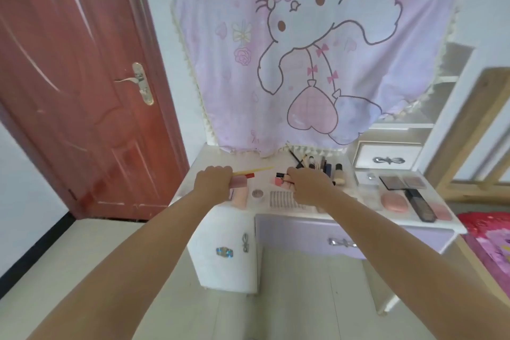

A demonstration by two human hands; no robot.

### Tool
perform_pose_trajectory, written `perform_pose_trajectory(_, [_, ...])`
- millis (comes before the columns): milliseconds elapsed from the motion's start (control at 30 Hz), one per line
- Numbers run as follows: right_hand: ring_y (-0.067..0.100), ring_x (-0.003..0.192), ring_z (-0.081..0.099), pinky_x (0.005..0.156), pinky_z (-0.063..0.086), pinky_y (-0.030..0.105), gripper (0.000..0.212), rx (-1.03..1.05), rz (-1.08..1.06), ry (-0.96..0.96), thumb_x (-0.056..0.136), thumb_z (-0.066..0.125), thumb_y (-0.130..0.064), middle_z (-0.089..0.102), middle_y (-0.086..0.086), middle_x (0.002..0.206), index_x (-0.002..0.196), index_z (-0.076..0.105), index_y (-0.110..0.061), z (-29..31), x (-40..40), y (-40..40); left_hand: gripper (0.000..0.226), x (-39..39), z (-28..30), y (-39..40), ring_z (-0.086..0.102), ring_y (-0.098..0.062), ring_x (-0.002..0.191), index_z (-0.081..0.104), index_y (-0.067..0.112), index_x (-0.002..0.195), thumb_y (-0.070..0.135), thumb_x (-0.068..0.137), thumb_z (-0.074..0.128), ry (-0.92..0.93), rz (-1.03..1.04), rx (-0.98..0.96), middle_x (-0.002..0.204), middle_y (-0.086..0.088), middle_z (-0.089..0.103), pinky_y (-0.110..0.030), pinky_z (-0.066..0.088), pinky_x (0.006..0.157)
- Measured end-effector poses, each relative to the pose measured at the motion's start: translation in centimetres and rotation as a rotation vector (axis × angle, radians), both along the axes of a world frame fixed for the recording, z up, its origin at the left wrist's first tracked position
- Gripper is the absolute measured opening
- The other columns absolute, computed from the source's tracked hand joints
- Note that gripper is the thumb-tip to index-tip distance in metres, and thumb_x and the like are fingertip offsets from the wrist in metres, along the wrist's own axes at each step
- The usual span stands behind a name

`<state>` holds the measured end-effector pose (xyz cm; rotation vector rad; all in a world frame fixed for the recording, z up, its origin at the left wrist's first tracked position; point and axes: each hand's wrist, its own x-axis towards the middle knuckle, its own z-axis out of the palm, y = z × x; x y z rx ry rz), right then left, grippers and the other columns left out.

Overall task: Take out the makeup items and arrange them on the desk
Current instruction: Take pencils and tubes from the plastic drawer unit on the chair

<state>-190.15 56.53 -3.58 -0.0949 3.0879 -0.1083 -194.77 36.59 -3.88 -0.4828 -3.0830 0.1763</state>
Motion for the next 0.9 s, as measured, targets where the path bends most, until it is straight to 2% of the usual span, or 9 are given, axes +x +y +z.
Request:
perform_pose_trajectory(100, [0.024, 0.079, 0.049, 0.063, 0.037, 0.031, 0.028, -0.045, -0.055, -0.06, 0.082, 0.047, -0.004, 0.046, 0.004, 0.087, 0.11, 0.044, -0.008, -1.6, -7.9, 1.5, 0.024, -9.0, -1.8, 1.5, 0.053, -0.026, 0.109, 0.046, 0.008, 0.115, 0.011, 0.091, 0.041, -0.051, 0.0, 0.032, 0.117, -0.009, 0.056, -0.031, 0.042, 0.083])
perform_pose_trajectory(267, [0.022, 0.078, 0.046, 0.064, 0.039, 0.03, 0.023, -0.19, -0.198, -0.188, 0.082, 0.049, -0.007, 0.046, 0.004, 0.085, 0.104, 0.044, -0.009, -5.0, -19.0, 5.0, 0.024, -20.3, -4.8, 5.7, 0.054, -0.025, 0.109, 0.047, 0.009, 0.114, 0.011, 0.091, 0.041, -0.2, 0.024, 0.09, 0.116, -0.008, 0.056, -0.029, 0.042, 0.084])
perform_pose_trajectory(400, [0.018, 0.064, 0.047, 0.054, 0.035, 0.023, 0.017, -0.488, -0.393, -0.35, 0.079, 0.055, -0.007, 0.041, 0.0, 0.067, 0.082, 0.038, -0.011, -9.0, -25.9, 7.7, 0.022, -25.9, -8.3, 9.4, 0.055, -0.024, 0.109, 0.049, 0.009, 0.112, 0.014, 0.093, 0.041, -0.357, 0.106, 0.202, 0.116, -0.006, 0.057, -0.026, 0.041, 0.079])
perform_pose_trajectory(467, [0.017, 0.061, 0.045, 0.057, 0.037, 0.024, 0.022, -0.65, -0.491, -0.412, 0.079, 0.056, -0.006, 0.038, -0.001, 0.063, 0.071, 0.037, -0.013, -11.5, -29.5, 8.8, 0.022, -28.1, -10.5, 11.4, 0.056, -0.024, 0.109, 0.05, 0.008, 0.112, 0.018, 0.094, 0.04, -0.445, 0.193, 0.291, 0.116, -0.006, 0.058, -0.024, 0.039, 0.076])
perform_pose_trajectory(533, [0.016, 0.061, 0.046, 0.06, 0.04, 0.026, 0.021, -0.777, -0.556, -0.462, 0.079, 0.055, -0.003, 0.038, -0.002, 0.064, 0.073, 0.039, -0.014, -13.8, -32.4, 9.8, 0.026, -29.5, -12.7, 13.2, 0.055, -0.024, 0.11, 0.051, 0.006, 0.112, 0.022, 0.095, 0.04, -0.554, 0.288, 0.35, 0.117, -0.007, 0.058, -0.024, 0.038, 0.075])
perform_pose_trajectory(633, [0.017, 0.067, 0.049, 0.057, 0.038, 0.023, 0.016, -0.873, -0.618, -0.516, 0.079, 0.056, -0.004, 0.041, -0.001, 0.068, 0.085, 0.043, -0.01, -16.6, -35.7, 10.6, 0.027, -31.4, -15.9, 15.4, 0.055, -0.024, 0.11, 0.053, 0.005, 0.112, 0.021, 0.093, 0.043, -0.694, 0.383, 0.379, 0.118, -0.009, 0.058, -0.023, 0.038, 0.075])
perform_pose_trajectory(733, [0.017, 0.068, 0.045, 0.056, 0.034, 0.024, 0.015, -0.923, -0.641, -0.554, 0.078, 0.056, -0.001, 0.04, -0.001, 0.065, 0.079, 0.044, -0.01, -18.6, -38.0, 10.9, 0.025, -33.0, -18.1, 17.0, 0.056, -0.025, 0.097, 0.053, 0.005, 0.108, 0.022, 0.093, 0.043, -0.795, 0.468, 0.425, 0.1, -0.007, 0.059, -0.022, 0.038, 0.07])
perform_pose_trajectory(800, [0.02, 0.073, 0.045, 0.054, 0.032, 0.023, 0.016, -0.906, -0.651, -0.568, 0.077, 0.054, -0.001, 0.039, -0.001, 0.065, 0.075, 0.042, -0.012, -19.5, -39.2, 11.1, 0.016, -33.8, -19.1, 17.8, 0.05, -0.02, 0.08, 0.05, 0.008, 0.096, 0.022, 0.094, 0.042, -0.828, 0.524, 0.463, 0.077, 0.001, 0.049, -0.02, 0.035, 0.055])
perform_pose_trajectory(900, [0.015, 0.063, 0.044, 0.046, 0.029, 0.02, 0.014, -0.848, -0.653, -0.578, 0.08, 0.052, -0.004, 0.038, -0.001, 0.067, 0.082, 0.04, -0.008, -19.9, -40.3, 11.3, 0.02, -34.3, -19.5, 18.9, 0.045, -0.017, 0.072, 0.041, 0.011, 0.081, 0.026, 0.093, 0.044, -0.813, 0.572, 0.509, 0.068, 0.003, 0.038, -0.018, 0.029, 0.048])
